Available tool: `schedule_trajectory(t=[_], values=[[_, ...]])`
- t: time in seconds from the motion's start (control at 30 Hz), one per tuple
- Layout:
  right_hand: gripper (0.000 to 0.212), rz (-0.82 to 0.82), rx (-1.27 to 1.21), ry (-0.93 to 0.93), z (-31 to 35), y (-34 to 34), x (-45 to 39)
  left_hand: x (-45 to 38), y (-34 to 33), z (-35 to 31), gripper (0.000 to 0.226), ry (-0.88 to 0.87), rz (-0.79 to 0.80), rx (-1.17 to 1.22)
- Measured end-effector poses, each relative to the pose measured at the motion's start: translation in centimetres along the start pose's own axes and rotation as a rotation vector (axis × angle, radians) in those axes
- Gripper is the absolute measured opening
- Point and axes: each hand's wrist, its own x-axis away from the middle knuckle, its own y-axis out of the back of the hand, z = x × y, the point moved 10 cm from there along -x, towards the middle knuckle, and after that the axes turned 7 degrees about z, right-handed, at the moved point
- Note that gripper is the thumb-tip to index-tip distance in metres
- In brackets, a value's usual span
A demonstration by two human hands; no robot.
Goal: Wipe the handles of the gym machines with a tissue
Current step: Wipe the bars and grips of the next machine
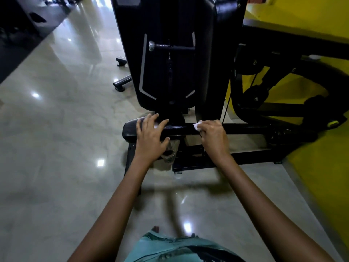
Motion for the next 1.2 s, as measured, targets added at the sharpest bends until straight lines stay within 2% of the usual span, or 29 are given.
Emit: schedule_trajectory(t=[0.1,0.23,0.47,0.6,0.73,0.9,1.03,1.2], values=[[0.029,-0.007,0.048,-0.006,2.9,-1.1,0.0,-0.1,0.3,1.3,0.056,0.033,0.003,0.073],[0.028,0.051,-0.006,0.090,7.5,-3.0,-0.4,-0.3,0.7,2.1,0.060,0.009,0.022,0.330],[0.021,0.045,-0.279,0.220,9.7,-3.0,-1.5,0.3,0.9,2.5,0.061,0.053,-0.011,0.560],[0.023,0.207,-0.080,0.432,12.6,-4.4,-0.5,0.4,0.6,2.8,0.071,0.075,0.006,0.622],[0.031,0.273,0.084,0.527,10.7,-4.0,0.2,0.4,0.6,3.0,0.073,0.063,0.007,0.584],[0.019,0.321,0.114,0.397,10.6,-4.1,-1.5,0.4,0.7,3.0,0.069,0.087,-0.016,0.572],[0.022,0.274,0.046,0.486,11.3,-4.4,-0.4,0.6,0.4,2.8,0.069,0.093,0.002,0.571],[0.024,0.214,0.096,0.504,8.9,-3.1,0.7,0.7,0.3,2.8,0.069,0.096,-0.008,0.528]])
